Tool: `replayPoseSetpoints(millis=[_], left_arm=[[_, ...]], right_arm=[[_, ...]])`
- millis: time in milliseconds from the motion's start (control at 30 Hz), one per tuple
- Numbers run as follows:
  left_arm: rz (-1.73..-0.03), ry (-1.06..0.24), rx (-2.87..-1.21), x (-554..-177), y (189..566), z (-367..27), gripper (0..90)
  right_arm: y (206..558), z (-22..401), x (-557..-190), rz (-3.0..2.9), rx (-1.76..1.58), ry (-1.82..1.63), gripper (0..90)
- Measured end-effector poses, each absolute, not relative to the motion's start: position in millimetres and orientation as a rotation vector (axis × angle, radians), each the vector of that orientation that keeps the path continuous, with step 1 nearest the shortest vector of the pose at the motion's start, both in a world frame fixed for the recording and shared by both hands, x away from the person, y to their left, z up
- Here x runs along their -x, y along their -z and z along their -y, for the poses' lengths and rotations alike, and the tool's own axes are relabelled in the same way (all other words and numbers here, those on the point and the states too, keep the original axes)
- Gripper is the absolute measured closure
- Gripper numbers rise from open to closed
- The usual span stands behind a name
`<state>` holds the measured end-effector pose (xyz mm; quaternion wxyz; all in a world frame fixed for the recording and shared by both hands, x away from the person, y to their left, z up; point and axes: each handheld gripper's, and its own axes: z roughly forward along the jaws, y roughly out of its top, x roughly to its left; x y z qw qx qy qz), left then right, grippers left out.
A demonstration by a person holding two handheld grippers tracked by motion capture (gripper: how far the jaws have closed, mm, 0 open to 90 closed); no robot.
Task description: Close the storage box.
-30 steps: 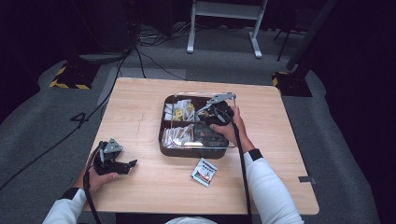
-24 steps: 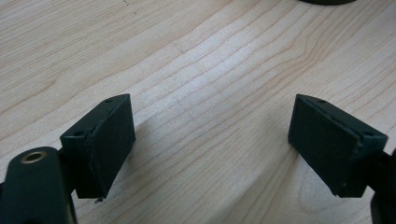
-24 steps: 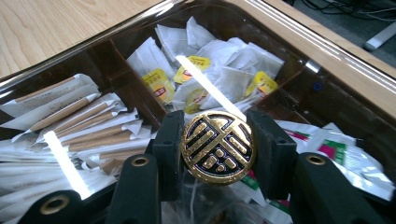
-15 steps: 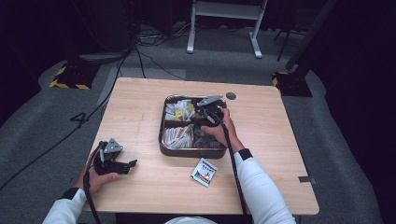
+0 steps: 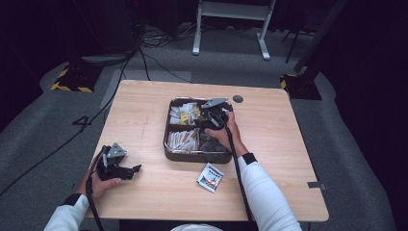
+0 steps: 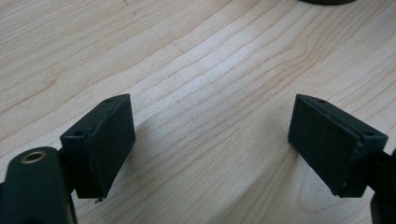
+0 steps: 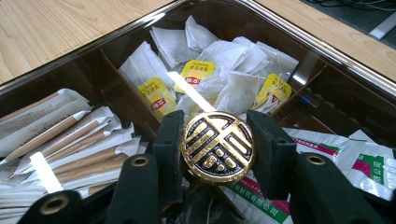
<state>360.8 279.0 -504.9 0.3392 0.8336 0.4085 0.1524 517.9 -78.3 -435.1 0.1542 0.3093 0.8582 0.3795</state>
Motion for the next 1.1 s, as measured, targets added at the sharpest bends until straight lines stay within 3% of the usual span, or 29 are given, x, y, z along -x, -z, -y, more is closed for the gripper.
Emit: replayPoseSetpoints(millis=[900,1100], left_arm=[[-1.064,-0.397,-2.171,-360.7,504.9,-279.0,15.1],[-1.064,-0.398,-2.17,-360.7,505.0,-278.9,15.1]], right_arm=[[437.1,80.4,-519.1,-2.482,-0.925,-1.128,55.5],[435.5,82.0,-517.5,-2.484,-0.89,-1.097,59.0]])
